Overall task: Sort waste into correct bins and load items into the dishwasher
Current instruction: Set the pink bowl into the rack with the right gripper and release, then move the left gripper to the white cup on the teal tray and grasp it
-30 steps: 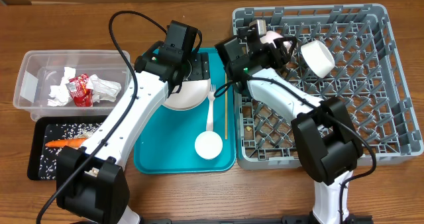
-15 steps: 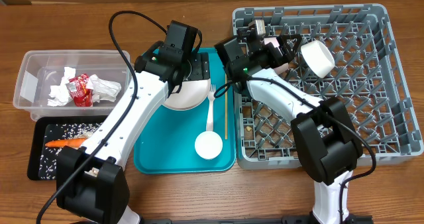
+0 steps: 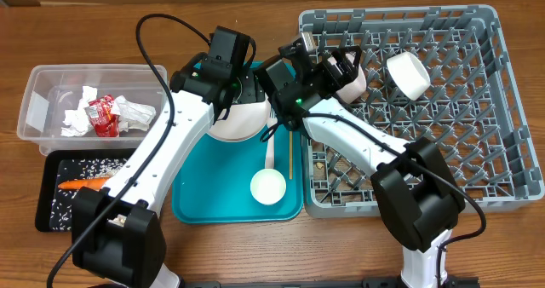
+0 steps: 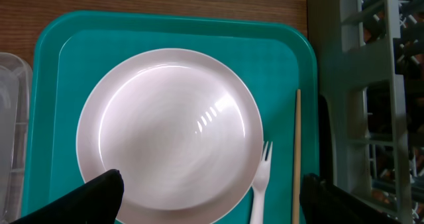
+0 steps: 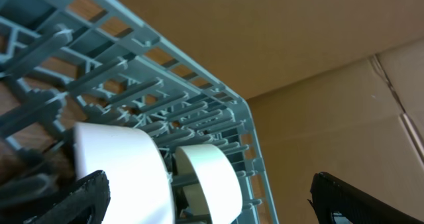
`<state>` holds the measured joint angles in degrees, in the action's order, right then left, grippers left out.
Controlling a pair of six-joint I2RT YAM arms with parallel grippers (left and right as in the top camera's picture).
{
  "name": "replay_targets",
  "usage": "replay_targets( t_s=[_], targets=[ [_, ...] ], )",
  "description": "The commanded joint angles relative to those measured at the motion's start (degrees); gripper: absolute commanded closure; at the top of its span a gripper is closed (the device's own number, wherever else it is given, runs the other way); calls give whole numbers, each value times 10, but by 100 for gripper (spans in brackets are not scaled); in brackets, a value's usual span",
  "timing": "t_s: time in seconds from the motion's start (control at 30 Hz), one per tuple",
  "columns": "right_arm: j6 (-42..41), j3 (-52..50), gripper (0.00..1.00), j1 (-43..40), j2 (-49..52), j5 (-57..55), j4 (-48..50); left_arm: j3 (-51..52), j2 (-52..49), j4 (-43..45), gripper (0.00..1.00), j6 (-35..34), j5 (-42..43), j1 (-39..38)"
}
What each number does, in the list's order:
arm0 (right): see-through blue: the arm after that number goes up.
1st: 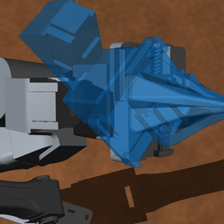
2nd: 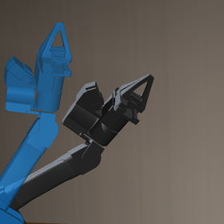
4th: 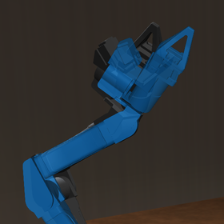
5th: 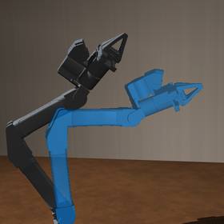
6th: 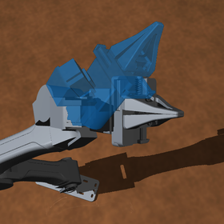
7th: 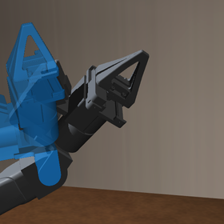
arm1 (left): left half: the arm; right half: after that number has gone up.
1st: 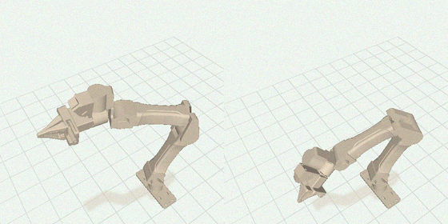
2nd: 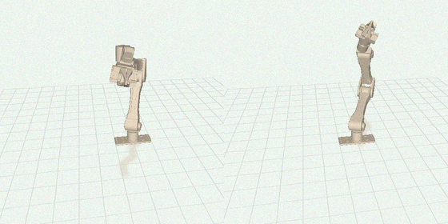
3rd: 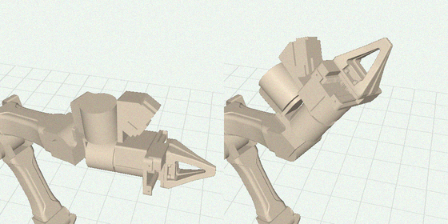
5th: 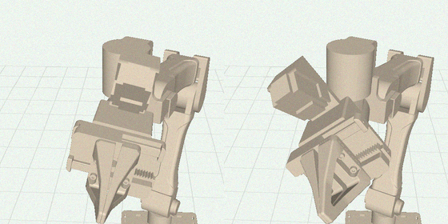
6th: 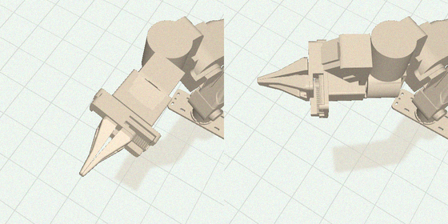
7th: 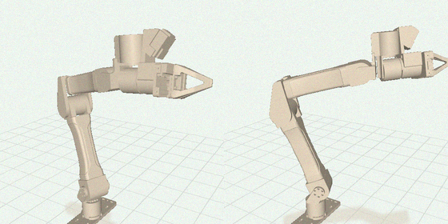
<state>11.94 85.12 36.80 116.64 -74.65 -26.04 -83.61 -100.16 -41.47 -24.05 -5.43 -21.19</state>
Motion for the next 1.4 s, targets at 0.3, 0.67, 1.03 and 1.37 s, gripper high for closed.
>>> replay_targets(
  t_s=[0.3,0.67,1.03,1.37],
  targets=[
    [-177,9,0,10,-65,133,-151,0,-3,-26,14,-32,-7,39],
    [-302,9,0,-22,-224,400,-275,0,-3,-43,0,-32,38,70],
    [-301,9,0,-94,-314,647,-385,0,-3,-185,0,-27,49,68],
    [-296,7,0,-96,-314,642,-458,0,-3,-303,2,-13,64,46]
  ],
)
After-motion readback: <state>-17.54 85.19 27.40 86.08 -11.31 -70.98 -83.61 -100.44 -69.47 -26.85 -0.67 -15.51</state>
